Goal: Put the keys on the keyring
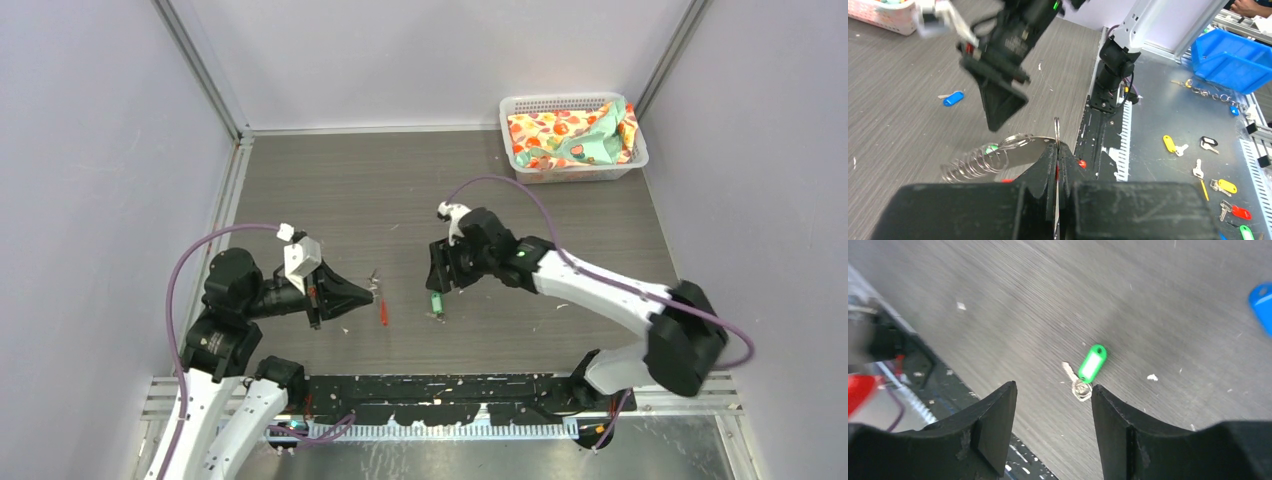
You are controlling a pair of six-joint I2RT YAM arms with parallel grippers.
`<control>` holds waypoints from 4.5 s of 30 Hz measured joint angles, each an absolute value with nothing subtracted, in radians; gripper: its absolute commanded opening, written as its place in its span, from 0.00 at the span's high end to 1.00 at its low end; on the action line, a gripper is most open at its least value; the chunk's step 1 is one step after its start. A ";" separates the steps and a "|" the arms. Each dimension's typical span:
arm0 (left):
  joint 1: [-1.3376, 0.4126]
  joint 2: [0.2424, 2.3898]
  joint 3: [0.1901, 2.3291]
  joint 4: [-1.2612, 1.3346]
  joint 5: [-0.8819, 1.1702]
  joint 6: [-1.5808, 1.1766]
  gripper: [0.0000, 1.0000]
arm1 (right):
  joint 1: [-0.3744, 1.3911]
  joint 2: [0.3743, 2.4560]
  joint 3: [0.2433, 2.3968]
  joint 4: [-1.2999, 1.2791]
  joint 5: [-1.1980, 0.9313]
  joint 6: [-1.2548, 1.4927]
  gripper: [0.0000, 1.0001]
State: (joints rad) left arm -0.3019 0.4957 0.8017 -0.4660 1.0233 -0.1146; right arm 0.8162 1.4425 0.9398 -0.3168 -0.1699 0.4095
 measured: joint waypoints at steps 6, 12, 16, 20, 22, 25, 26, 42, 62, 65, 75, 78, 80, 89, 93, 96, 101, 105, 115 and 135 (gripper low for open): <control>-0.302 0.522 0.802 -0.464 1.084 -0.115 1.00 | 0.797 1.166 1.080 -0.344 -0.295 0.306 0.33; -0.302 0.554 0.802 -0.462 1.132 -0.130 1.00 | 0.803 1.107 1.244 -0.272 -0.511 0.281 0.38; -0.302 0.572 0.802 -0.448 1.146 -0.167 1.00 | 0.839 1.142 1.259 -0.263 -0.593 0.267 0.39; -0.302 0.590 0.802 -0.399 1.163 -0.225 1.00 | 0.906 1.192 1.260 -0.282 -0.629 0.233 0.41; -0.302 0.599 0.802 -0.379 1.174 -0.250 1.00 | 0.930 1.209 1.267 -0.297 -0.639 0.218 0.42; -0.302 0.609 0.802 -0.363 1.187 -0.274 1.00 | 0.948 1.216 1.272 -0.302 -0.642 0.207 0.44; -0.302 0.612 0.802 -0.358 1.191 -0.281 1.00 | 0.953 1.216 1.274 -0.302 -0.642 0.204 0.45; -0.302 0.640 0.802 -0.332 1.229 -0.338 1.00 | 1.021 1.273 1.297 -0.305 -0.624 0.183 0.59; -0.302 0.657 0.828 -0.337 1.252 -0.338 1.00 | 1.051 1.310 1.355 -0.352 -0.599 0.152 0.99; -0.302 0.659 0.834 -0.344 1.251 -0.337 0.96 | 1.057 1.308 1.357 -0.351 -0.577 0.151 0.99; -0.302 0.658 0.851 -0.341 1.258 -0.359 0.71 | 1.071 1.200 1.186 -0.134 -0.489 0.201 0.99; -0.302 0.658 0.851 -0.340 1.262 -0.360 0.71 | 1.071 1.190 1.160 -0.065 -0.480 0.220 0.99; -0.302 0.658 0.851 -0.341 1.267 -0.359 0.71 | 1.071 1.184 1.140 -0.026 -0.476 0.229 0.99; -0.302 0.657 0.851 -0.321 1.266 -0.366 0.71 | 1.071 1.182 1.112 0.053 -0.477 0.263 0.99; -0.302 0.656 0.851 -0.311 1.255 -0.370 0.59 | 1.071 1.182 1.105 0.075 -0.483 0.271 0.99; -0.302 0.650 0.851 -0.304 1.234 -0.376 0.57 | 1.071 1.182 1.099 0.082 -0.485 0.276 0.99; -0.302 0.643 0.854 -0.303 1.193 -0.387 0.60 | 1.071 1.181 1.089 0.089 -0.483 0.280 0.99; -0.302 0.636 0.856 -0.287 1.177 -0.411 0.74 | 1.071 1.169 1.077 0.090 -0.480 0.284 0.99; -0.302 0.613 0.856 -0.222 1.171 -0.444 0.74 | 1.071 1.145 1.061 0.113 -0.480 0.304 0.99; -0.302 0.593 0.847 -0.178 1.178 -0.437 0.88 | 1.071 1.151 1.061 0.150 -0.482 0.336 0.99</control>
